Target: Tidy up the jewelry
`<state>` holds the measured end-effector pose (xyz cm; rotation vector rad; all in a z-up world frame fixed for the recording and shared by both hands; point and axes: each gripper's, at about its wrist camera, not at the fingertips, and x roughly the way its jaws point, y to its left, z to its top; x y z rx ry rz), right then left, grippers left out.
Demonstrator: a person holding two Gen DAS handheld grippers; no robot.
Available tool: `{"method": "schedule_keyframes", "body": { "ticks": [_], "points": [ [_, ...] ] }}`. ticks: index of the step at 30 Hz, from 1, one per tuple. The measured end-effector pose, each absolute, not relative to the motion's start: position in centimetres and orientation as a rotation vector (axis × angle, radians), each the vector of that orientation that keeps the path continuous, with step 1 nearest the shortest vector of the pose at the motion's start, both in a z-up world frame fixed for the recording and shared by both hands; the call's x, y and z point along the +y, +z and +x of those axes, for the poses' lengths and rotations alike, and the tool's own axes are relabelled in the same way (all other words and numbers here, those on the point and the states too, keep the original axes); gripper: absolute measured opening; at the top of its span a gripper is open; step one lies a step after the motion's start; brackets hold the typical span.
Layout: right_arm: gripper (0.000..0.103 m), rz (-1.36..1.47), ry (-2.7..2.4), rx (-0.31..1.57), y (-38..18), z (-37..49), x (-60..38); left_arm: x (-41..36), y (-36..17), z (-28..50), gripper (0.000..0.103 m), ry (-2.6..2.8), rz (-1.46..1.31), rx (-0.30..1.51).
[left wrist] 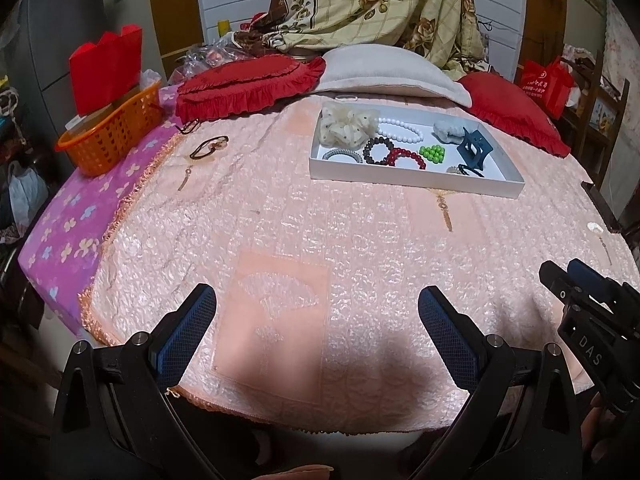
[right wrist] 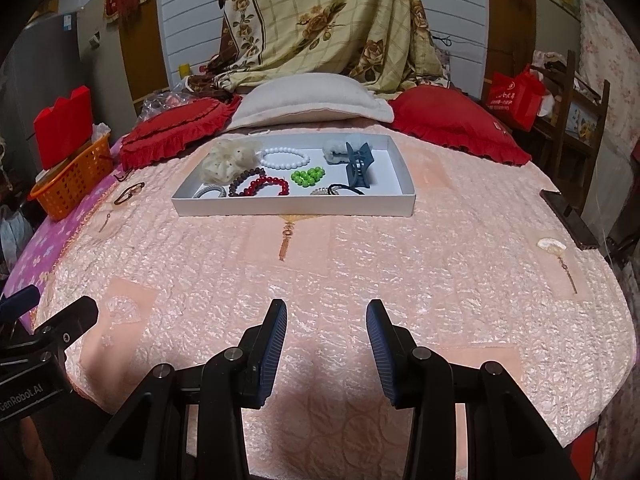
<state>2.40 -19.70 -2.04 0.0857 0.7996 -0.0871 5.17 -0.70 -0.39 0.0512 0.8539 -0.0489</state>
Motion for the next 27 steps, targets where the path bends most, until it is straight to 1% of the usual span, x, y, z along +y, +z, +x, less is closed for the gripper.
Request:
{"method": "schedule_keyframes", "body": {
  "ticks": [27],
  "points": [
    [0.04, 0.083, -0.086, 0.808, -2.28, 2.74, -19.72, -0.82, -1.22, 5.9, 0.101, -0.044, 0.053, 0.894]
  ]
}}
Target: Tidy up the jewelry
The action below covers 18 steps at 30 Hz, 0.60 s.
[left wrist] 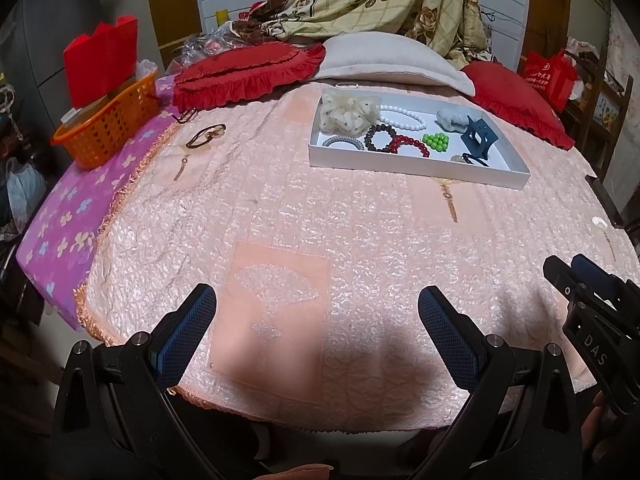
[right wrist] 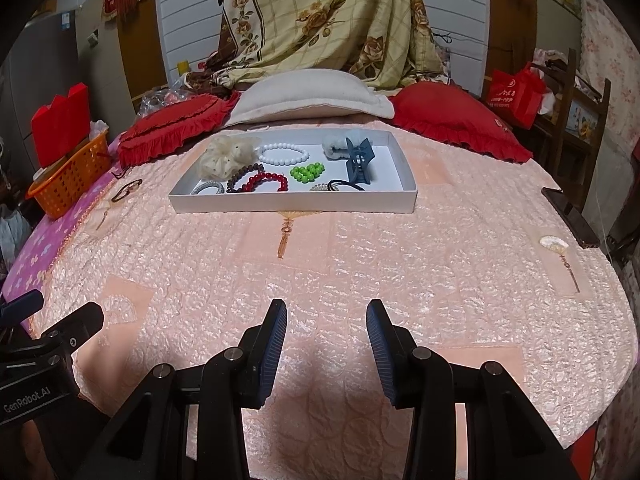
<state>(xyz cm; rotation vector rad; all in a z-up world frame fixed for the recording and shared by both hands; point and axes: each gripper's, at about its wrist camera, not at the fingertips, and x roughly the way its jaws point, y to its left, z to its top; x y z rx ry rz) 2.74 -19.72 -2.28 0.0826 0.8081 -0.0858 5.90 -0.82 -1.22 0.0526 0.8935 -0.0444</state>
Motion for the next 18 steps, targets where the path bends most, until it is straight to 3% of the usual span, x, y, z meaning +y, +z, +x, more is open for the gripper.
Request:
{"method": "schedule_keyframes", "body": {
  "ticks": [18],
  "points": [
    [0.04, 0.084, -0.084, 0.812, -2.79, 2.84, -19.65, -0.41, -1.9, 6.21, 0.101, -0.031, 0.043, 0.916]
  ]
}}
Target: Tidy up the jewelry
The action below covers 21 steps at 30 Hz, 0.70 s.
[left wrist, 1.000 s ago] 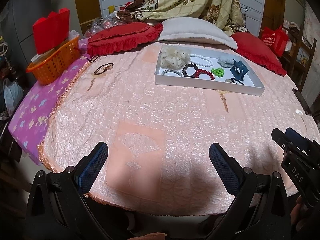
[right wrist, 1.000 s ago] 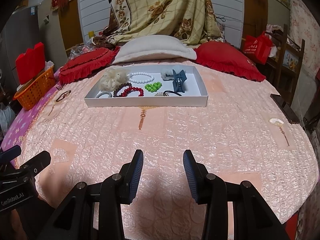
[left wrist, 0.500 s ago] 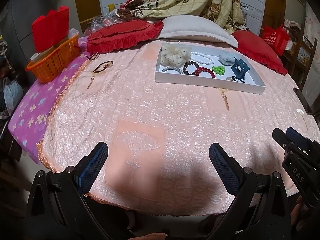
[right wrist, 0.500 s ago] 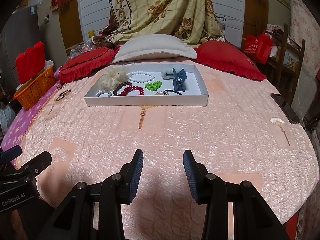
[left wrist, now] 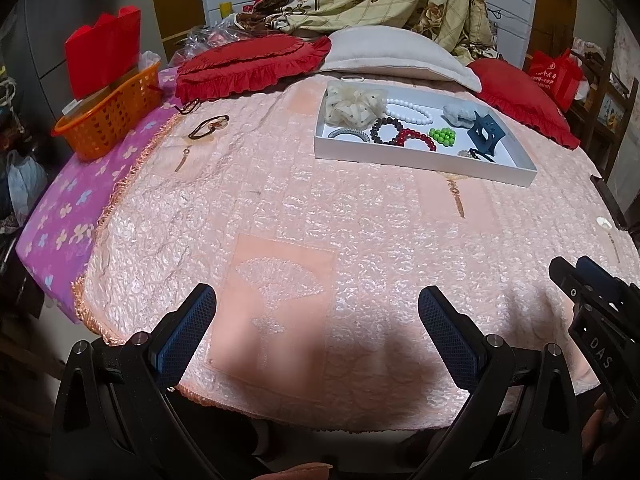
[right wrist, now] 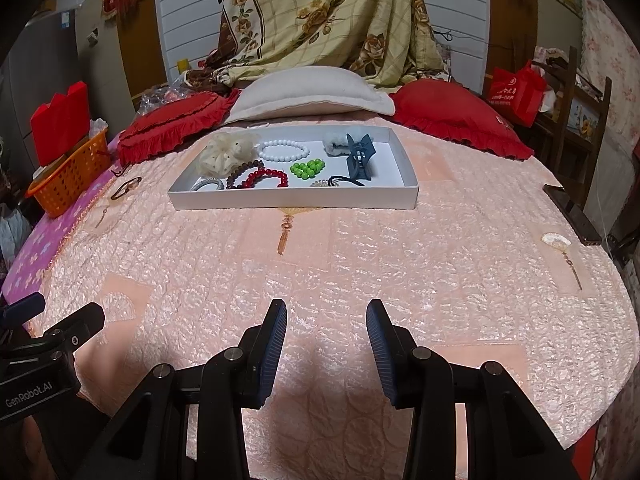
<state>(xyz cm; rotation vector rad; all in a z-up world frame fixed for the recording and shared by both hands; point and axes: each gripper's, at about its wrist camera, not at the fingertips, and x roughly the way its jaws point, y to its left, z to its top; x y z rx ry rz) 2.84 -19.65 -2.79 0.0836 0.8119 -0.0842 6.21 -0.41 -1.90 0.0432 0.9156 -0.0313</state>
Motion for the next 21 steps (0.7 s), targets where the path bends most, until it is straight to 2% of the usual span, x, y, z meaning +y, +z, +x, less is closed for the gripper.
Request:
{"method": "schedule_keyframes", "body": {
  "ticks": [21],
  "points": [
    [0.04, 0.07, -0.081, 0.805, -2.79, 2.96, -19.5, -0.22, -2.79, 6.95, 0.101, -0.024, 0.042, 0.952]
  ]
}}
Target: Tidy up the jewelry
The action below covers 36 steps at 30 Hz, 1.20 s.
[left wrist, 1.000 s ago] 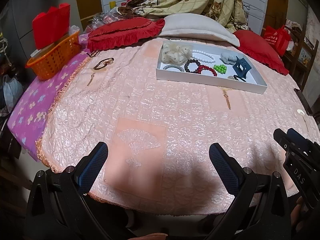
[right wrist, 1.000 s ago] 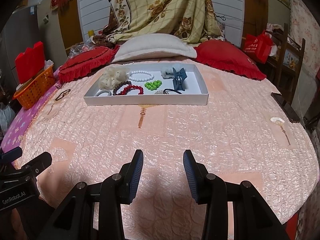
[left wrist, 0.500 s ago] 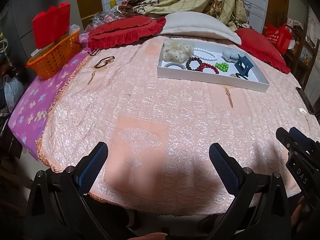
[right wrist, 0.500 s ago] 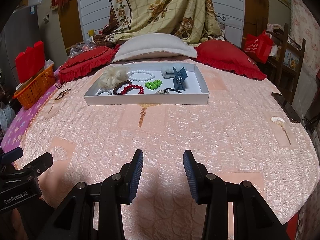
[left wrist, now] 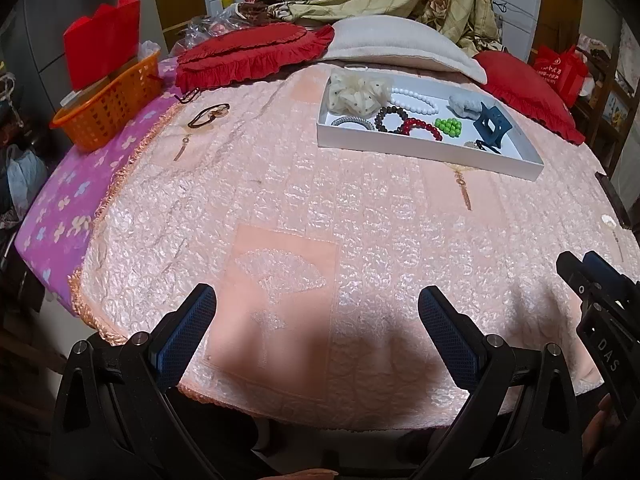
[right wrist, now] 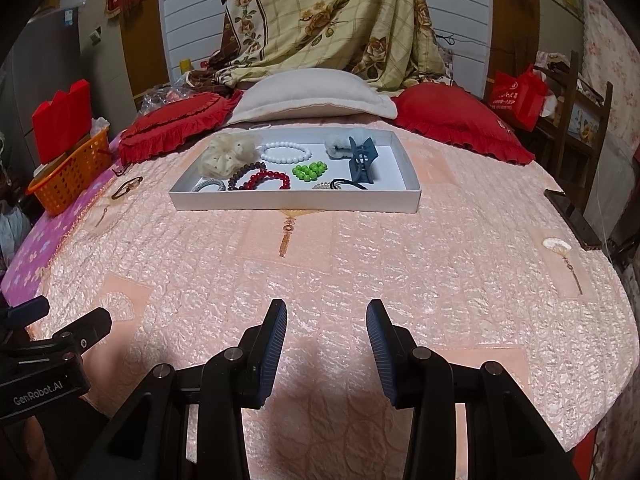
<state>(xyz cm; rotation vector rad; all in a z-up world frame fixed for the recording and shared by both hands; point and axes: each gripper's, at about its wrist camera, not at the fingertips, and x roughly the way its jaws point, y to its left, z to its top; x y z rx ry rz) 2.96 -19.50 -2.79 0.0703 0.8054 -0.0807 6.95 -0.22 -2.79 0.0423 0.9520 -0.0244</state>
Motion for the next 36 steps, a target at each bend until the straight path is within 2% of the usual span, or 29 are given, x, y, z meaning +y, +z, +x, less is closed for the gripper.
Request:
{"method": "schedule_keyframes", "body": {
  "ticks": [36],
  "points": [
    [0.04, 0.078, -0.069, 0.821, -4.0, 3.1, -18.8, -0.4, -3.9, 7.3, 0.101, -0.027, 0.042, 0.987]
  ]
}}
